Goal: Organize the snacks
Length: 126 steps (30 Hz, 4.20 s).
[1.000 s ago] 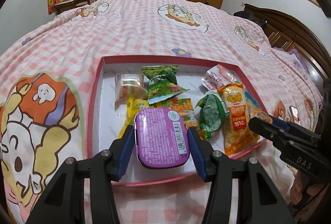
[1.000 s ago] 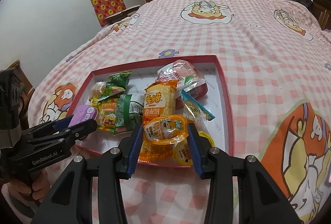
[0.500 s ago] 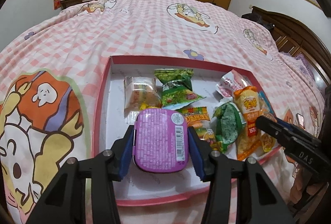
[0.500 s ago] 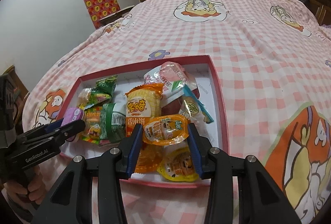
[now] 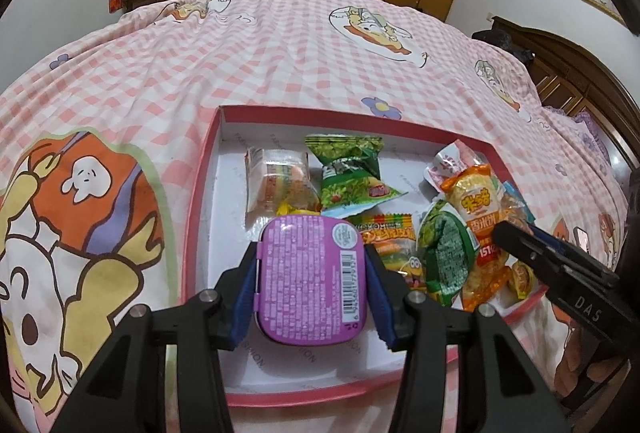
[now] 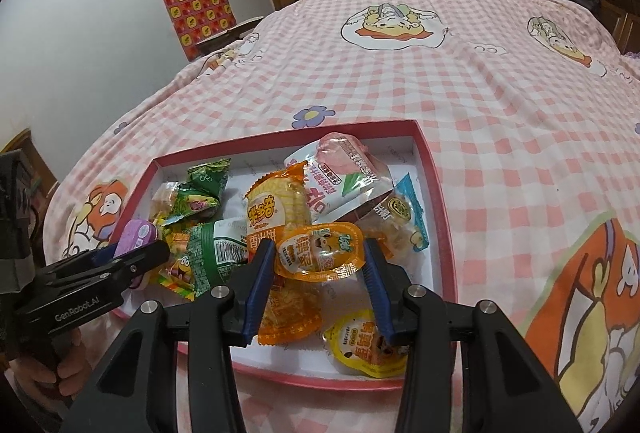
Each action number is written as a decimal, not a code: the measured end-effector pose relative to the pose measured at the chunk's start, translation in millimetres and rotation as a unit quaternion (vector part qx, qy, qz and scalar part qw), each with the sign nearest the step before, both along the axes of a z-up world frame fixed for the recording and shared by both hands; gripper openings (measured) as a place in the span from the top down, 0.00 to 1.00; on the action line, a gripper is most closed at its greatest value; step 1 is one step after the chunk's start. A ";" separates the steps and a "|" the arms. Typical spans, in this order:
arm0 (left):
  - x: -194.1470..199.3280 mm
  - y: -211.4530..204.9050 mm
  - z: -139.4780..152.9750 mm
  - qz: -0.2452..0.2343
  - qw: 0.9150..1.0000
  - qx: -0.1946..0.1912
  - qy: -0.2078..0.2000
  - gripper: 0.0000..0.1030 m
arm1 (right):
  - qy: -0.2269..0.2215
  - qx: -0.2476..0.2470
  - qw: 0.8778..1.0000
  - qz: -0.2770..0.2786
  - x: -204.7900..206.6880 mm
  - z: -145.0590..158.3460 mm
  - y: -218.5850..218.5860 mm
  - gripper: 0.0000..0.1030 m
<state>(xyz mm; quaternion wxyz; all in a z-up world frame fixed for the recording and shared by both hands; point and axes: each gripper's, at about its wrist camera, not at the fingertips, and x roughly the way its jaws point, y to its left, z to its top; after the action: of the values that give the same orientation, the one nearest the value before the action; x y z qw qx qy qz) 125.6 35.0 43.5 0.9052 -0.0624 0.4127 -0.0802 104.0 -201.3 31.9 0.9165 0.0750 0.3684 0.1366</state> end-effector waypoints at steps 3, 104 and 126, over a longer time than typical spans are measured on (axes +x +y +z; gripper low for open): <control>-1.9 0.3 0.4 -0.002 1.000 0.001 -0.001 0.51 | -0.003 -0.003 1.000 0.000 -1.4 -0.2 0.3 0.55; -79.4 -38.7 -40.8 0.016 0.996 0.090 0.025 0.08 | 0.041 -0.056 0.997 -0.019 -81.3 -43.2 8.5 0.19; -79.6 -38.7 -40.8 0.016 0.996 0.090 0.024 0.08 | 0.040 -0.056 0.997 -0.019 -81.6 -43.4 8.6 0.19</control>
<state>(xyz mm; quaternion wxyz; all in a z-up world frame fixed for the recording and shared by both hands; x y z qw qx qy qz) 46.1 -3.7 2.8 0.8980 0.0107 0.4391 -0.0269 22.4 -192.6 -11.6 0.9061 0.0363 0.4107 0.0950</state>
